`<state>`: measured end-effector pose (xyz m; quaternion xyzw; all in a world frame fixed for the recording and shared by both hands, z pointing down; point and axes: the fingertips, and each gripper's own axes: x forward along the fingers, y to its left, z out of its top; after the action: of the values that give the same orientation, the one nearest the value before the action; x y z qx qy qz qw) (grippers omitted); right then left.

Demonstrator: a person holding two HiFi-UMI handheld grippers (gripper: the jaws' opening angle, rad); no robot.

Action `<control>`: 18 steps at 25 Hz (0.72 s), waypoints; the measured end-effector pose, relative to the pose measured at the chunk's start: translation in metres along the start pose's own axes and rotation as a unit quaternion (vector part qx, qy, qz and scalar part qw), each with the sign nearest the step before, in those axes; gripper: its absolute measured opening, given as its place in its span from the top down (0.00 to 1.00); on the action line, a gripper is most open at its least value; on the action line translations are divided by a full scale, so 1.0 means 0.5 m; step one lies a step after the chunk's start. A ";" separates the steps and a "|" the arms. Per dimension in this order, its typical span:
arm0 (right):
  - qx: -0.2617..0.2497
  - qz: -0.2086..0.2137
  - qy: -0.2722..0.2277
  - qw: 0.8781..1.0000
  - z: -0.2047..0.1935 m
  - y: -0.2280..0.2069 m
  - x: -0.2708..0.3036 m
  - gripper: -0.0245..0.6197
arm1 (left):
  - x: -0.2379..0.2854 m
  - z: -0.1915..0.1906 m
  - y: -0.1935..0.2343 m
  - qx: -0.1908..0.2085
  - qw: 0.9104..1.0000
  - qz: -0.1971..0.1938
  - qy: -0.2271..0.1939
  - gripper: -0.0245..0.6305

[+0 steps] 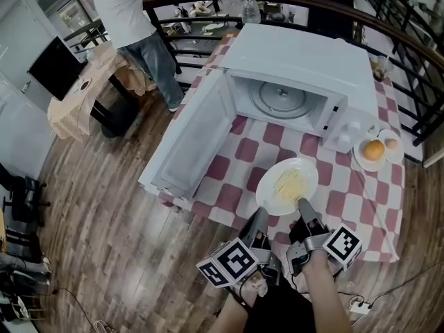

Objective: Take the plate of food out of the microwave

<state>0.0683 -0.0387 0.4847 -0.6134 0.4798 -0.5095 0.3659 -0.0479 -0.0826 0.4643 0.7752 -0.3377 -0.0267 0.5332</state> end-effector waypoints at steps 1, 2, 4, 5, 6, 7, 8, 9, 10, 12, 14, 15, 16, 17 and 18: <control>0.000 0.000 0.002 1.000 -0.005 -0.002 -0.009 0.92 | -0.010 -0.006 0.000 0.001 1.000 0.001 -0.001 0.89; -0.001 0.000 0.004 1.000 -0.010 -0.003 -0.018 0.92 | -0.019 -0.011 0.000 0.001 1.000 0.002 -0.003 0.89; -0.002 0.003 0.006 1.000 -0.017 -0.004 -0.033 0.92 | -0.034 -0.021 0.000 0.002 1.000 0.003 -0.005 0.89; -0.003 0.005 0.007 1.000 -0.020 -0.005 -0.039 0.92 | -0.041 -0.027 0.000 0.001 1.000 0.003 -0.005 0.89; -0.005 0.005 0.008 1.000 -0.024 -0.007 -0.046 0.92 | -0.047 -0.033 0.002 0.000 1.000 0.004 -0.005 0.89; -0.007 0.004 0.009 1.000 -0.027 -0.010 -0.052 0.92 | -0.053 -0.039 0.004 -0.001 1.000 0.005 -0.005 0.89; -0.007 0.003 0.009 1.000 -0.030 -0.013 -0.057 0.92 | -0.058 -0.044 0.006 -0.002 1.000 0.005 -0.006 0.89; -0.007 0.003 0.010 1.000 -0.033 -0.016 -0.062 0.92 | -0.062 -0.048 0.007 -0.003 1.000 0.005 -0.006 0.89; -0.005 0.004 0.010 1.000 -0.035 -0.018 -0.066 0.92 | -0.066 -0.052 0.008 -0.004 1.000 0.006 -0.007 0.89; -0.002 0.005 0.012 1.000 -0.043 -0.022 -0.073 0.92 | -0.075 -0.057 0.011 -0.005 1.000 0.007 -0.009 0.89; -0.001 0.006 0.015 1.000 -0.048 -0.024 -0.080 0.92 | -0.082 -0.063 0.013 -0.008 1.000 0.009 -0.012 0.89; -0.002 0.007 0.016 1.000 -0.049 -0.025 -0.083 0.92 | -0.086 -0.066 0.013 -0.009 1.000 0.010 -0.013 0.89; -0.004 0.008 0.018 1.000 -0.050 -0.027 -0.085 0.92 | -0.090 -0.069 0.014 -0.010 1.000 0.011 -0.013 0.89; -0.006 0.008 0.019 1.000 -0.051 -0.028 -0.087 0.92 | -0.093 -0.071 0.015 -0.011 1.000 0.011 -0.014 0.89; -0.006 0.009 0.021 1.000 -0.053 -0.029 -0.088 0.92 | -0.096 -0.073 0.016 -0.010 1.000 0.013 -0.014 0.89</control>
<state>0.0449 0.0086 0.4919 -0.6004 0.4957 -0.5162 0.3568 -0.0742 -0.0282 0.4714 0.7648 -0.3548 -0.0346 0.5367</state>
